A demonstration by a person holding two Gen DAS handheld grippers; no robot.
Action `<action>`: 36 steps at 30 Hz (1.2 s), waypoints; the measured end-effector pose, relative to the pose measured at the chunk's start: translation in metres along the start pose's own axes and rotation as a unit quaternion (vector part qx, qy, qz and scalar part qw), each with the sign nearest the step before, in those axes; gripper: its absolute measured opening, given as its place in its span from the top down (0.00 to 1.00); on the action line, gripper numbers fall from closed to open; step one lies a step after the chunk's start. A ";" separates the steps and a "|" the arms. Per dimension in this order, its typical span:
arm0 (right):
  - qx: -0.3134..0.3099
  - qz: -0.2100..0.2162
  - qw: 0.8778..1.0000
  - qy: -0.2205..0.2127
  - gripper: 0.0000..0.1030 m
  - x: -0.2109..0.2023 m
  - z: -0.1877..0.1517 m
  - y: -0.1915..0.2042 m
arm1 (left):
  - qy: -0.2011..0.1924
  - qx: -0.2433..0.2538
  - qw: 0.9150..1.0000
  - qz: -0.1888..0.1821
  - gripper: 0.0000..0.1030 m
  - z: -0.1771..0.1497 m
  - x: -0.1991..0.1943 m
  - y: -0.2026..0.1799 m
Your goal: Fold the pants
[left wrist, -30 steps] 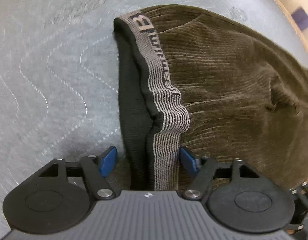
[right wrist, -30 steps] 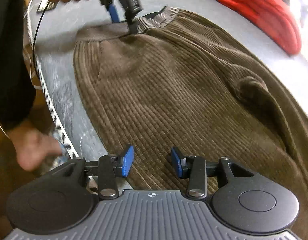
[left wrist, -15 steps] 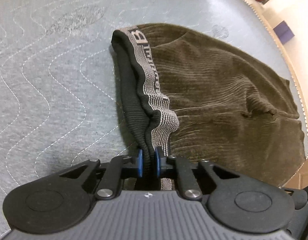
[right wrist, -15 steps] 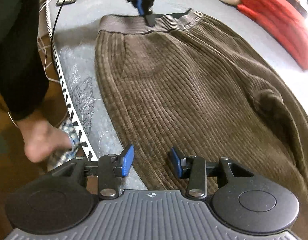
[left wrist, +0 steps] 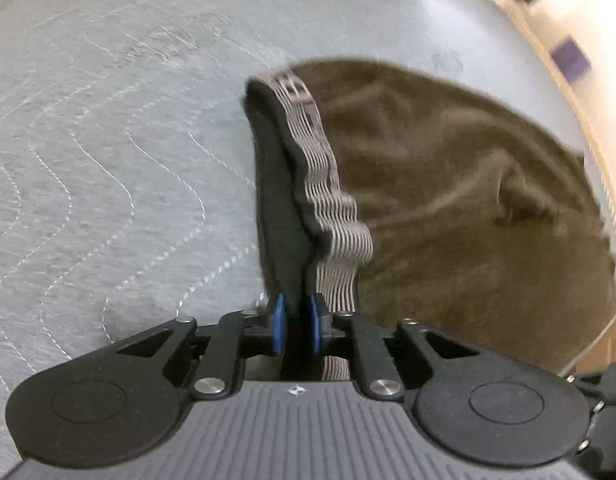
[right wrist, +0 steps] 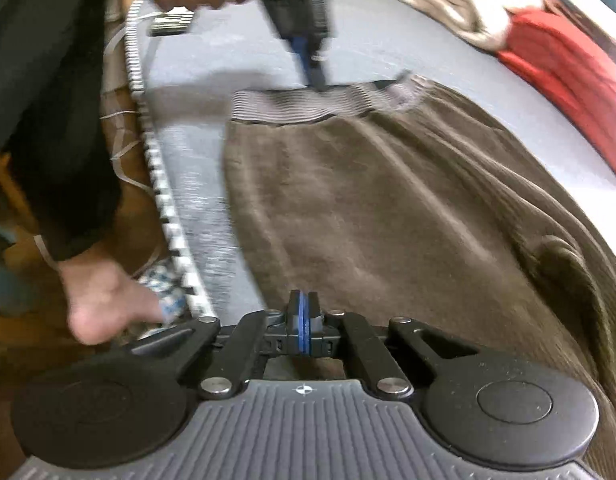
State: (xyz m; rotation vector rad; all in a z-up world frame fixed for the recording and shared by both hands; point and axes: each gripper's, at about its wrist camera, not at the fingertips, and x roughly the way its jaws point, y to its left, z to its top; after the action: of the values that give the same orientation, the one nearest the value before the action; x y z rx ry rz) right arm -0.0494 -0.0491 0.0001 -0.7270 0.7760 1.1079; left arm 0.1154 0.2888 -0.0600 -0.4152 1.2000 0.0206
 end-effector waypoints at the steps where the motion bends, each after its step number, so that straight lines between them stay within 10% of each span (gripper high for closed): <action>1: 0.007 -0.004 1.000 0.008 0.83 0.001 -0.001 -0.004 | -0.009 -0.018 1.000 -0.008 0.60 0.003 -0.003 0.004; 5: 0.009 0.001 0.999 0.037 0.57 0.011 -0.010 -0.005 | -0.021 -0.051 0.998 -0.008 0.41 0.012 -0.002 0.006; 11: -0.014 -0.007 0.999 0.041 0.59 0.014 -0.011 -0.002 | 0.008 -0.071 0.997 0.003 0.35 0.023 0.027 0.000; 16: -0.024 0.014 0.999 0.031 0.79 0.012 -0.013 -0.003 | 0.013 -0.115 0.993 -0.008 0.33 0.034 0.043 0.009; 23: -0.034 0.013 0.999 0.013 0.87 0.003 -0.010 -0.002 | -0.002 -0.072 0.997 0.018 0.91 0.043 0.030 -0.001; 36: -0.012 0.005 1.000 0.012 0.82 -0.001 -0.004 -0.004 | -0.102 -0.024 0.994 0.012 0.94 0.034 -0.021 -0.014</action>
State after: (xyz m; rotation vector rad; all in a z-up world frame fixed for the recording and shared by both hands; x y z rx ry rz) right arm -0.0468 -0.0535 -0.0006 -0.7588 0.7886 1.1210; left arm 0.1416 0.2913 -0.0271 -0.4301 1.0040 0.1116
